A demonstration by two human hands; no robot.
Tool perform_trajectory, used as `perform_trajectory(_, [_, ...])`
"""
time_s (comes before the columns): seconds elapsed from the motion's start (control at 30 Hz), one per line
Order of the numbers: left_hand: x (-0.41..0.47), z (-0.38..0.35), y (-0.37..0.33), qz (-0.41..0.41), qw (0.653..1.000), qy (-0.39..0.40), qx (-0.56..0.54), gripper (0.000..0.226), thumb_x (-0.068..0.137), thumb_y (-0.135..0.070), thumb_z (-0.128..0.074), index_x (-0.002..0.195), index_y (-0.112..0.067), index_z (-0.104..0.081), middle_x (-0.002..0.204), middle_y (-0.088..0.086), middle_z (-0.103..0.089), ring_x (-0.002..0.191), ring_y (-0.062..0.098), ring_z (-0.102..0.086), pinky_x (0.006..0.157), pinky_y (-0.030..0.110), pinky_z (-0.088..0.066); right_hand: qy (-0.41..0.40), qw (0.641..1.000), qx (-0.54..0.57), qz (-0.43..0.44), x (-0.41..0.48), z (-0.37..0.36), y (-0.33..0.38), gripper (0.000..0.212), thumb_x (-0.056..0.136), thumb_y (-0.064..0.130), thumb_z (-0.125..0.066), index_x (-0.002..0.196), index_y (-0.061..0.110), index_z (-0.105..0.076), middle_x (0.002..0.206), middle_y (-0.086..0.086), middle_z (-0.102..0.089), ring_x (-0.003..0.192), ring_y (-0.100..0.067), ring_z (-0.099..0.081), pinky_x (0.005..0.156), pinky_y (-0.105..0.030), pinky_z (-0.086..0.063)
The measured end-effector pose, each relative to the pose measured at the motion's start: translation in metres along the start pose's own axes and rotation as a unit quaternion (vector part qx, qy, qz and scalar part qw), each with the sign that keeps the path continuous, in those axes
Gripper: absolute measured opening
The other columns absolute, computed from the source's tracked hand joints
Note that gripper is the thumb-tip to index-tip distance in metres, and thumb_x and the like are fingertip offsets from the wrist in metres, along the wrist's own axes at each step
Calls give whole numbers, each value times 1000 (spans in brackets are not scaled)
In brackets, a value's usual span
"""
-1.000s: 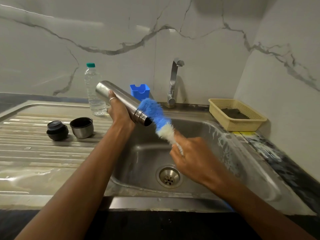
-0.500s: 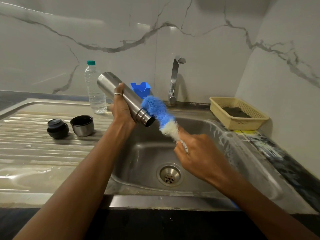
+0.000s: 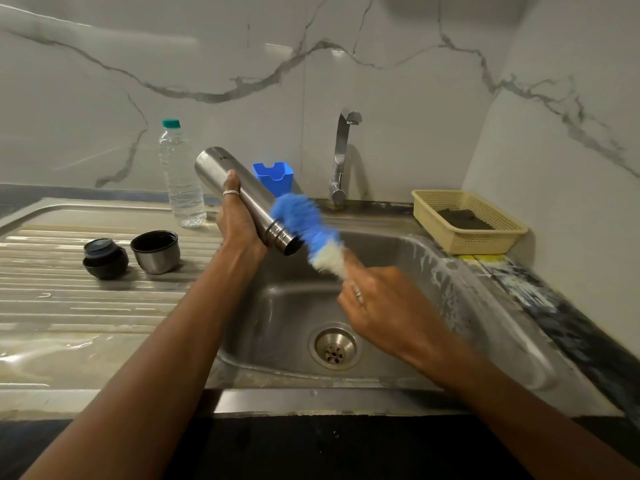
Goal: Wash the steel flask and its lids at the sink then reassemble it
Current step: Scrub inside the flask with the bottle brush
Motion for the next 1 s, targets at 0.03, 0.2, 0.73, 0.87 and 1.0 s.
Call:
perform_trajectory(0.03, [1,-1,3,14,1000,1,14,90,59,-68,-81,128,-13,-62,121,14,-72,105,35,-72,94,58,-55,6,1000,-1,15,-2,-2,8,53,103,26,-44,153,10,-36,80,-1,-67,59,-13,-60,57,-32,-52])
perform_trajectory(0.2, [7,0,7,16,1000,4,-15,75,78,-69,-70,126,-11,-60,113,17,-75,98,38,-74,91,58,-57,-20,1000,0,-15,6,1,-7,53,101,25,-46,152,11,-39,71,2,-61,56,-14,-58,55,-32,-49])
perform_trajectory(0.73, [27,24,9,21,998,-44,-33,120,38,-73,-93,135,-16,-52,116,10,-72,97,39,-74,89,63,-55,-32,998,-30,49,20,-13,-19,58,96,26,-44,151,7,-41,71,-5,-63,54,-22,-58,54,-42,-53])
perform_trajectory(0.87, [25,25,7,16,998,-41,-34,121,37,-72,-93,135,-14,-53,121,14,-71,98,37,-74,89,62,-55,-37,997,-22,61,16,-15,-27,56,98,24,-47,150,7,-42,71,-5,-64,52,-18,-57,51,-37,-51])
perform_trajectory(1.0, [24,31,3,-3,998,-59,-18,121,37,-80,-86,135,-19,-53,126,14,-69,96,36,-75,85,58,-58,-30,995,-40,85,13,-17,-28,55,97,24,-44,148,4,-45,69,-6,-63,49,-18,-55,47,-37,-50])
Point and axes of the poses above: each hand's wrist, its own x-axis towards the middle knuckle, its own z-axis out of the back of the hand, y = z × x, the point moved 8 cm from there along x, towards the middle knuckle
